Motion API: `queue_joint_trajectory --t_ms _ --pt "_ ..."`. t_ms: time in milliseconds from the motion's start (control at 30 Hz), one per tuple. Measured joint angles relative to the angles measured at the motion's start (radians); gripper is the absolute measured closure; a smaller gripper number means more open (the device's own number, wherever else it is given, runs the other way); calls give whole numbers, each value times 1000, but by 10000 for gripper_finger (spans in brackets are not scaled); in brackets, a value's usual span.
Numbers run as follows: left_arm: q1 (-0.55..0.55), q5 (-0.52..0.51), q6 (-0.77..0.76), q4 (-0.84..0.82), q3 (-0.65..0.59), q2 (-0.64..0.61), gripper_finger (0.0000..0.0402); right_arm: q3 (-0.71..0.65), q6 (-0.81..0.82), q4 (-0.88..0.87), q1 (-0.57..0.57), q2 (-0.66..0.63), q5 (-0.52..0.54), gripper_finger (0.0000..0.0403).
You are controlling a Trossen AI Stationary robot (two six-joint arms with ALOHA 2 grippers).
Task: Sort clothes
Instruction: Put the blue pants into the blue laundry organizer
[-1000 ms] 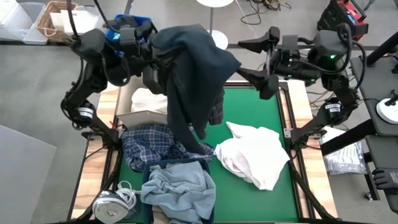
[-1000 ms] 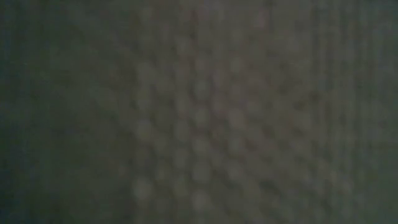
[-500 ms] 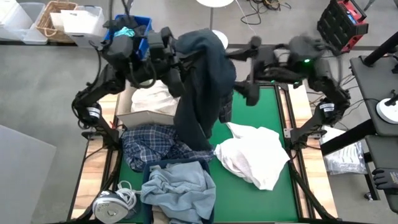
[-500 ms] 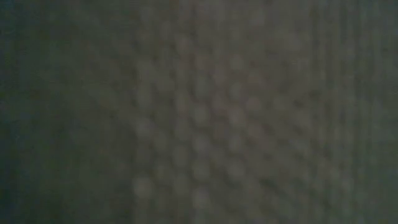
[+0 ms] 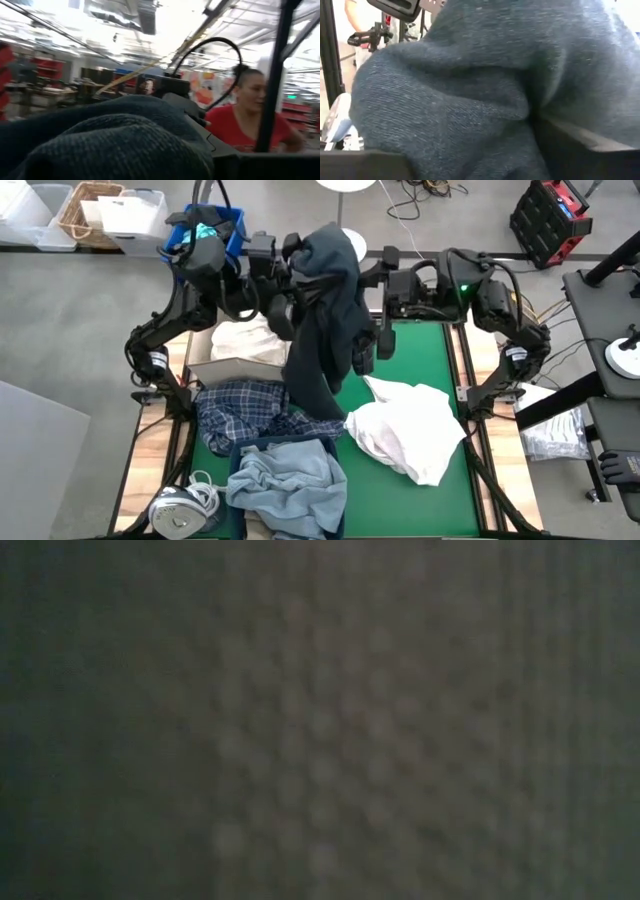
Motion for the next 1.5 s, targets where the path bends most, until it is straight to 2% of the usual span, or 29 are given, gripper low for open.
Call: queue_joint_trajectory --t_ms 100,333,367,567,900,1067,1300,1500 --pt "-2 26 -13 -5 0 1 401 0 -10 3 0 10 2 136" --pt "-2 29 -58 -73 4 -8 399 -1 -56 8 0 2 16 361" --pt "-2 28 -61 -91 5 -10 395 -1 -58 6 0 -5 16 370" --pt "-1 -58 -38 -199 5 -40 342 -2 -45 -11 6 -40 24 373" --pt "5 -69 68 -325 4 -94 215 1 -32 23 18 -94 29 377" --pt "6 -71 167 -439 4 -120 185 1 -32 68 31 -113 22 378" --pt "7 -88 330 -594 3 -138 173 3 -32 94 32 -133 20 378" --pt "9 -368 319 -773 2 -147 173 6 -37 117 32 -144 20 378"
